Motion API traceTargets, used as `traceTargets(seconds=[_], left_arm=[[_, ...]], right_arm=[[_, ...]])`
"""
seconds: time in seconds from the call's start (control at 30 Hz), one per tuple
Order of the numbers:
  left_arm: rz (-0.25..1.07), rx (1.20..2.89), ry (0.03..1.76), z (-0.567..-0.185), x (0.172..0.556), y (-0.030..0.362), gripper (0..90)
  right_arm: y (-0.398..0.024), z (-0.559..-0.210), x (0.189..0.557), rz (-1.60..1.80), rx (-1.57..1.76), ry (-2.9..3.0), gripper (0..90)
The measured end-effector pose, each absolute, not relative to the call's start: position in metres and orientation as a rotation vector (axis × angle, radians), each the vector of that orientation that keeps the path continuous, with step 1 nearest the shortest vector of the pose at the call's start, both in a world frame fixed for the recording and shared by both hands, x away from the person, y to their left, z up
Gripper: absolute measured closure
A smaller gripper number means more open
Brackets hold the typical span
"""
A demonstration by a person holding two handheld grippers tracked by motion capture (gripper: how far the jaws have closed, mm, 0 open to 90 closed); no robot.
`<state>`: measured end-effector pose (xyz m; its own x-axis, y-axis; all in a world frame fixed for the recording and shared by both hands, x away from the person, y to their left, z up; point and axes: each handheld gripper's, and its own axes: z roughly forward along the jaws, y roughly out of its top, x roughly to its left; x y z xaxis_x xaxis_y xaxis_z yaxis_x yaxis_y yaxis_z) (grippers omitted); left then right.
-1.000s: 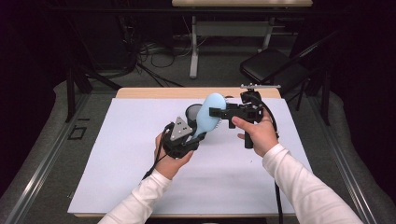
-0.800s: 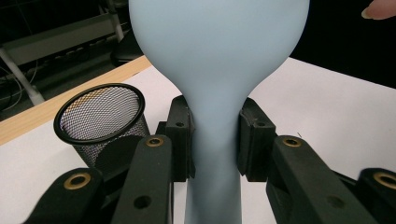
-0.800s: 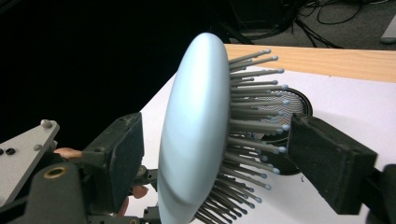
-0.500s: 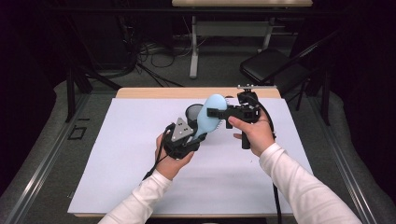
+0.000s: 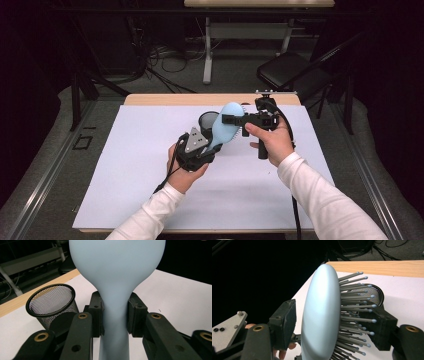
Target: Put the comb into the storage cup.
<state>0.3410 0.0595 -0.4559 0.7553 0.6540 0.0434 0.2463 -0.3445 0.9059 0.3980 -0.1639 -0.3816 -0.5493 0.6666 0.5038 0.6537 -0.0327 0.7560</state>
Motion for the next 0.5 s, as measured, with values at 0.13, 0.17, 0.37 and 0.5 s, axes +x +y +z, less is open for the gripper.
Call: traceTargets(seconds=[0.13,0.17,0.37,0.5], left_arm=[[0.496,1.928,0.685,-0.4568,0.3409,0.0593,70.1],[0.497,1.929,0.684,-0.4571,0.3410,0.0591,70.1],[0.495,1.927,0.684,-0.4578,0.3404,0.0581,70.1],[0.496,1.926,0.685,-0.4574,0.3407,0.0588,70.1]], right_arm=[[-0.1652,-0.3808,0.3985,1.713,1.490,2.160,34.1],[-0.1655,-0.3807,0.3986,1.717,1.492,2.161,34.3],[-0.1655,-0.3805,0.3985,1.721,1.504,2.160,36.8],[-0.1658,-0.3810,0.3992,1.722,1.520,2.159,40.3]])
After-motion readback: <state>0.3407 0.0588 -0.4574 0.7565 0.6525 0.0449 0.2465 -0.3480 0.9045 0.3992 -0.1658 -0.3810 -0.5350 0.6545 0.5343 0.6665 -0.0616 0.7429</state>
